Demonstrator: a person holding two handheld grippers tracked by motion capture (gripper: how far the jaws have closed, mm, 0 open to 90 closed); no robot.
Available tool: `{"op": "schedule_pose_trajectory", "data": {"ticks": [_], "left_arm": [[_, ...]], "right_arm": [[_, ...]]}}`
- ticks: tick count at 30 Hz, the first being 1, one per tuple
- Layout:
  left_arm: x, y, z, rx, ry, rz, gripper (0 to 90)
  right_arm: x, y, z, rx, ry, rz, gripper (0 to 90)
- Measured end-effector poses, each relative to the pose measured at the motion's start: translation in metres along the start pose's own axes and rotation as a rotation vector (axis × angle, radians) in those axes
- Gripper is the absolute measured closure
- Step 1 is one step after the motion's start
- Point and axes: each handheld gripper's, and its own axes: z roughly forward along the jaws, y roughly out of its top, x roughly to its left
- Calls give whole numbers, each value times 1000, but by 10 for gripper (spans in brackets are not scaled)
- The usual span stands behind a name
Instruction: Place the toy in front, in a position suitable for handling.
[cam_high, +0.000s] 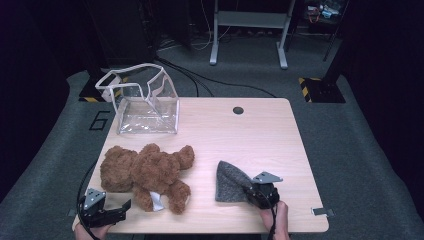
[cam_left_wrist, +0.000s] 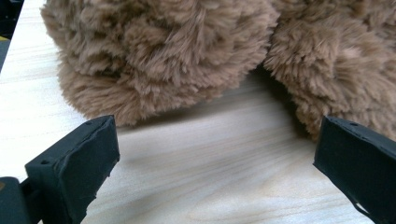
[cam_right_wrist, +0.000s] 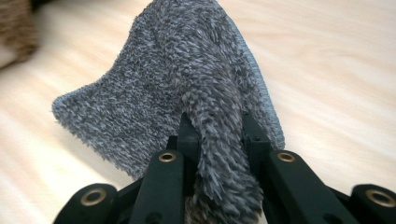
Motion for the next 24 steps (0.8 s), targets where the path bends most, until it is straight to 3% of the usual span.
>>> {"op": "schedule_pose_trajectory", "data": {"ticks": [5, 7, 8, 9, 10, 12, 13, 14, 15, 19, 24], "left_arm": [[2, 1, -4, 1, 0, -2, 0], [2, 1, -4, 3, -2, -3, 0], [2, 1, -5, 5, -1, -2, 0], [2, 1, -5, 5, -2, -3, 0], [2, 0, -5, 0, 0, -7, 0], [2, -1, -4, -6, 1, -12, 0], [2, -1, -4, -6, 1, -12, 0], [2, 0, -4, -2, 0, -12, 0], [2, 0, -4, 6, -2, -10, 0], [1, 0, -3, -8, -1, -19, 0], [1, 3, -3, -1, -9, -21, 0]], "right_arm": [[-30, -1, -14, -11, -103, 35, 743], [-36, -1, -16, -6, -116, 43, 743], [-48, -2, -19, -7, -152, 62, 741], [-48, -2, -19, -7, -152, 62, 741], [-62, -4, -22, 3, -181, 68, 739], [-75, -5, -25, 2, -215, 90, 739], [-75, -5, -25, 2, -215, 90, 739], [-88, -5, -27, 7, -235, 110, 736], [-88, -5, -27, 7, -235, 110, 736], [-112, -1, -26, 23, -293, 152, 729], [-131, -1, -13, 50, -324, 218, 695]]}}
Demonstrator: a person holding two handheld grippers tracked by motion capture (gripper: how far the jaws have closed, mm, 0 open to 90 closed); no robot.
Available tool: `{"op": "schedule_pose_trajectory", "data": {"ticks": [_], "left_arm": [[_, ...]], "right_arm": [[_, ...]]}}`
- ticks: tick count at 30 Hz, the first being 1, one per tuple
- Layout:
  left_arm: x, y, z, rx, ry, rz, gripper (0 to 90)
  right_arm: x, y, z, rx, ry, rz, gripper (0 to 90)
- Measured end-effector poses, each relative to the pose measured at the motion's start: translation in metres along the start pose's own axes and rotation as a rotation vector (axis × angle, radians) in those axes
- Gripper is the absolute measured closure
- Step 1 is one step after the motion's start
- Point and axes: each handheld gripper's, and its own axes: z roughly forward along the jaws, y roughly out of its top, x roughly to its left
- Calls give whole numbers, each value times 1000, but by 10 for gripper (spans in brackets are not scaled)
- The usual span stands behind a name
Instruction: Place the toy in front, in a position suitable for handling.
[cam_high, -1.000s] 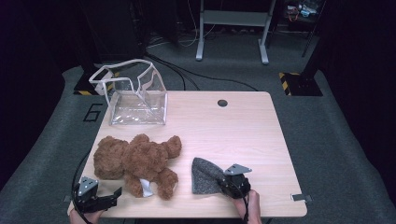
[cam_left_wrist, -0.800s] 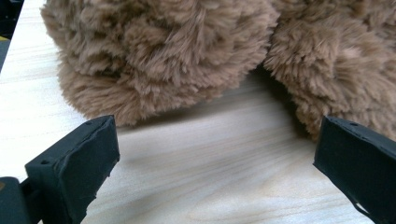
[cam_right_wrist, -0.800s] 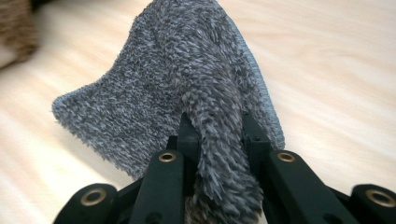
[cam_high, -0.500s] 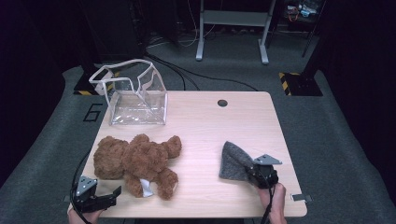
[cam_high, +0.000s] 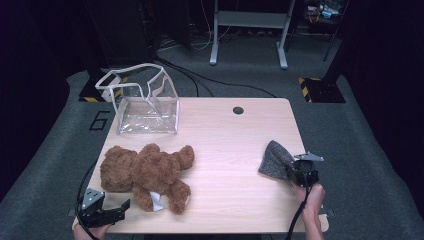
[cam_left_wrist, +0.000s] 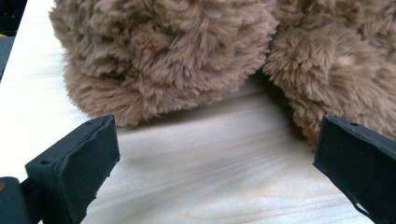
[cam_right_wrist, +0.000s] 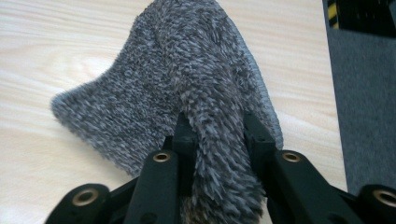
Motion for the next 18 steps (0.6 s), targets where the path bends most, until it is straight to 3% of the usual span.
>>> {"op": "schedule_pose_trajectory", "data": {"ticks": [2, 3, 4, 7, 11, 13, 18], "left_arm": [[0, 2, -1, -4, -3, -4, 0], [0, 2, -1, -4, -3, -4, 0], [1, 2, -1, -15, 3, 0, 0], [0, 6, -5, -20, -1, -2, 0], [1, 9, -8, -31, 3, 2, 0], [4, 12, -9, -22, 0, 0, 0], [8, 18, -10, -22, 1, 0, 0]], "right_arm": [[1, -1, 9, 38, -28, 32, 588], [1, -1, 9, 38, -28, 32, 588], [0, -4, 15, 53, -37, 51, 409], [2, -9, 12, 39, -42, 69, 181], [6, -11, -2, 8, -33, 61, 131], [13, -12, -15, -20, -6, 49, 110], [29, -16, -26, -35, 55, 35, 103]]}}
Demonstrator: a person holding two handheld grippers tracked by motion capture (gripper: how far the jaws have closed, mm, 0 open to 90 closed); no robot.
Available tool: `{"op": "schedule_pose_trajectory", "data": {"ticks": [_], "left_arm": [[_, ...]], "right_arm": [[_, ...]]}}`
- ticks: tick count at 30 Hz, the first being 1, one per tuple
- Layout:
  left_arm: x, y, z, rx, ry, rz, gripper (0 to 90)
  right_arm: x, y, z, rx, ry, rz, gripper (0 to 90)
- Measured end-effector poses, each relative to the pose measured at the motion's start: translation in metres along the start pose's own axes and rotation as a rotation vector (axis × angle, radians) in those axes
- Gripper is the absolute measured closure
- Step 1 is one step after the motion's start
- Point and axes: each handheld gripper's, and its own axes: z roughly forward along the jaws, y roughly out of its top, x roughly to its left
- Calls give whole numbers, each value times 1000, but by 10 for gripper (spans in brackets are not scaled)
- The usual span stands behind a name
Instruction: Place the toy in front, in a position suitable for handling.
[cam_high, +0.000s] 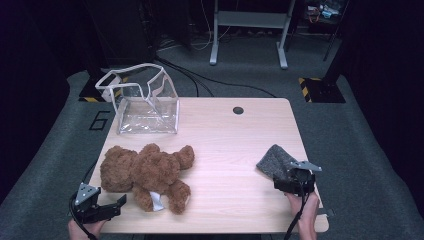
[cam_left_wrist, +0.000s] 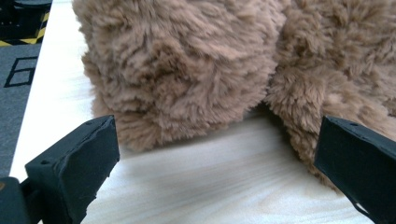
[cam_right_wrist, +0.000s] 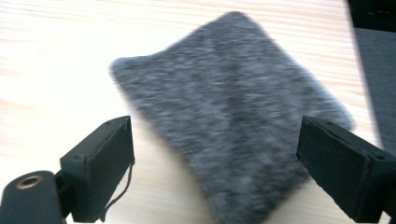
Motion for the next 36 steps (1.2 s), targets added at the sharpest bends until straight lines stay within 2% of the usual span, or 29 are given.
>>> {"op": "schedule_pose_trajectory", "data": {"ticks": [3, 4, 6, 7, 9, 10, 12, 16, 19, 23, 25, 30, 33, 34, 36], "left_arm": [[2, 4, 0, -14, 2, -2, 0], [4, 7, 1, -17, -1, -2, 0], [8, 14, 2, -14, -3, 3, 0], [13, 22, 6, -26, -9, -2, 0], [15, 25, 7, -19, -12, 5, 0], [19, 34, 10, -19, -23, -2, 0], [24, 41, 13, -9, -44, -9, 0], [26, 49, 19, 0, -59, -4, 0], [26, 56, 24, 27, -81, 9, 0], [26, 58, 29, 57, -78, 18, 2], [25, 58, 32, 59, -57, 21, 56], [25, 54, 34, 45, -57, 3, 178], [24, 54, 34, 50, -58, 13, 328], [23, 54, 33, 48, -64, 13, 328], [21, 55, 34, 29, -67, 17, 440]], "right_arm": [[6, -3, 0, -10, 27, -7, 106], [10, -6, 0, -16, 49, -9, 111], [12, -8, 1, -19, 58, -14, 113], [18, -13, 2, -20, 69, -27, 117], [21, -15, 3, -19, 73, -37, 117], [27, -19, 4, -15, 81, -57, 112], [31, -23, 5, -22, 91, -70, 111], [39, -31, 8, -22, 111, -98, 109], [42, -35, 12, -22, 119, -102, 108], [43, -36, 14, -26, 130, -103, 108], [46, -36, 14, -23, 137, -106, 110], [51, -34, 12, -18, 152, -110, 113], [57, -32, 13, -12, 167, -122, 114], [57, -32, 13, -12, 167, -122, 114], [62, -30, 14, -8, 178, -139, 114]]}}
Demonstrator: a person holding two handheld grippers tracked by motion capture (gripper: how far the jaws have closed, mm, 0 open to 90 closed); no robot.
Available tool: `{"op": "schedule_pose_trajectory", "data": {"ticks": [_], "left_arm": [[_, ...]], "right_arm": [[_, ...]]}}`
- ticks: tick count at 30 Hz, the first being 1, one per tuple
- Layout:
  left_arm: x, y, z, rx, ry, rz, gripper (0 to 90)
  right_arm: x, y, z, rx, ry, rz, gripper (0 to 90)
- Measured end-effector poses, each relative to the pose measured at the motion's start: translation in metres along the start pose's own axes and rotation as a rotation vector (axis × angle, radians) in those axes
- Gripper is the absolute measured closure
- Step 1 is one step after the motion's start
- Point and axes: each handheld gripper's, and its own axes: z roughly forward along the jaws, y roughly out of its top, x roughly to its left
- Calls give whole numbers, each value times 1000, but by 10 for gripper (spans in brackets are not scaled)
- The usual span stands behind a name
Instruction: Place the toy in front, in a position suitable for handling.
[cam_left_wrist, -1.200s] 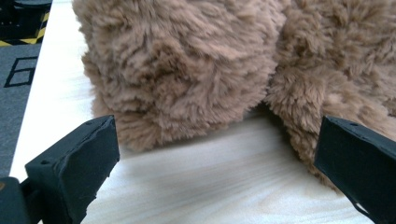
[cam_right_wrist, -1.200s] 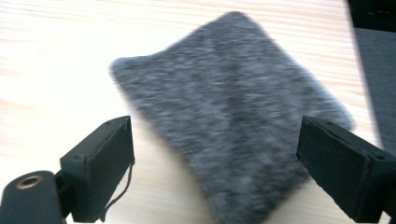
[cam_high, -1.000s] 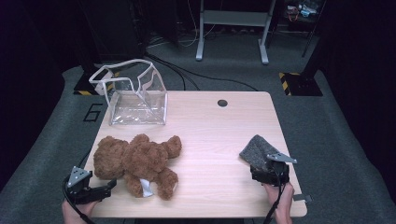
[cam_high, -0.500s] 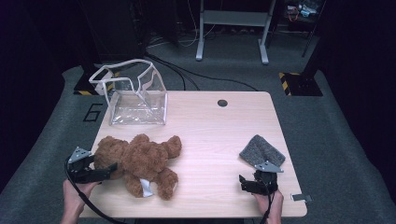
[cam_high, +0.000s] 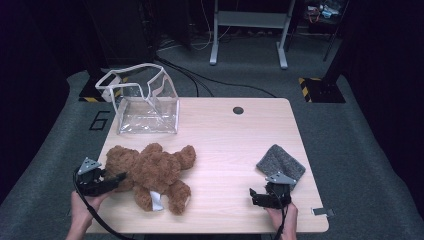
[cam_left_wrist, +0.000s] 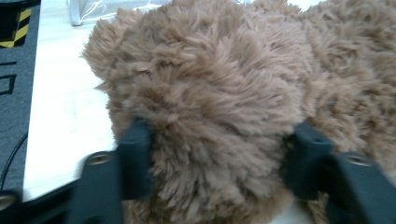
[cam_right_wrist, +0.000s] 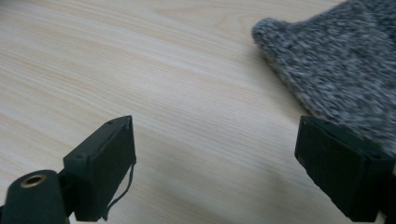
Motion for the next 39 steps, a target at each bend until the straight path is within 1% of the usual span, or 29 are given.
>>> {"op": "schedule_pose_trajectory", "data": {"ticks": [1, 3, 5, 7, 8, 9, 11, 16, 17, 18, 19, 20, 22, 23, 26, 29, 30, 31, 32, 34, 36, 38, 39], "left_arm": [[-1, 1, -1, 2, -8, 5, 484], [-3, 3, -2, -5, -10, -2, 586], [-5, 5, -1, -27, -3, -11, 616], [-5, 5, -1, -26, -2, -13, 621], [-4, 5, -2, -16, -8, -13, 621], [-4, 5, -2, -16, -8, -13, 621], [-4, 5, -3, -17, -5, -15, 621], [-4, 4, -3, -23, -1, -21, 620], [-4, 4, -3, -23, -4, -25, 620], [-4, 4, -3, -22, -3, -26, 619], [-4, 4, -3, -22, -2, -26, 618], [-4, 4, -3, -22, -2, -26, 617], [-5, 4, -3, -23, 3, -27, 616], [-5, 4, -3, -23, 5, -27, 616], [-5, 4, -3, -22, 7, -25, 615], [-5, 5, -3, -19, 6, -23, 615], [-5, 5, -3, -19, 6, -23, 615], [-5, 5, -3, -20, 6, -23, 615], [-5, 5, -3, -19, 7, -23, 614], [-5, 5, -3, -18, 7, -21, 614], [-5, 5, -4, -14, 6, -16, 613], [-5, 5, -3, -15, 5, -16, 613], [-5, 5, -3, -14, 5, -15, 613]], "right_arm": [[2, 1, 1, -3, 5, 0, 115], [10, 4, 3, 6, 25, -14, 116], [16, 7, 4, 8, 43, -12, 118], [23, 11, 4, 5, 73, -13, 118], [28, 13, 4, 3, 91, -16, 117], [34, 15, 4, 6, 106, -20, 115], [46, 20, 6, 4, 144, -49, 108], [81, 35, 11, 19, 229, -98, 97], [81, 35, 11, 19, 229, -98, 97], [93, 40, 13, 14, 262, -126, 97], [99, 43, 15, 10, 277, -139, 98], [99, 43, 15, 10, 277, -139, 98], [112, 47, 17, 13, 306, -146, 97], [121, 51, 20, 10, 328, -167, 98], [136, 57, 25, 13, 364, -187, 98], [151, 61, 31, 33, 393, -192, 98], [151, 61, 31, 33, 393, -192, 98], [155, 62, 33, 37, 402, -202, 98], [162, 64, 39, 41, 418, -215, 99], [169, 66, 43, 47, 432, -222, 105], [175, 67, 45, 60, 439, -230, 132], [179, 67, 51, 57, 435, -254, 149], [180, 66, 53, 69, 436, -260, 170]]}}
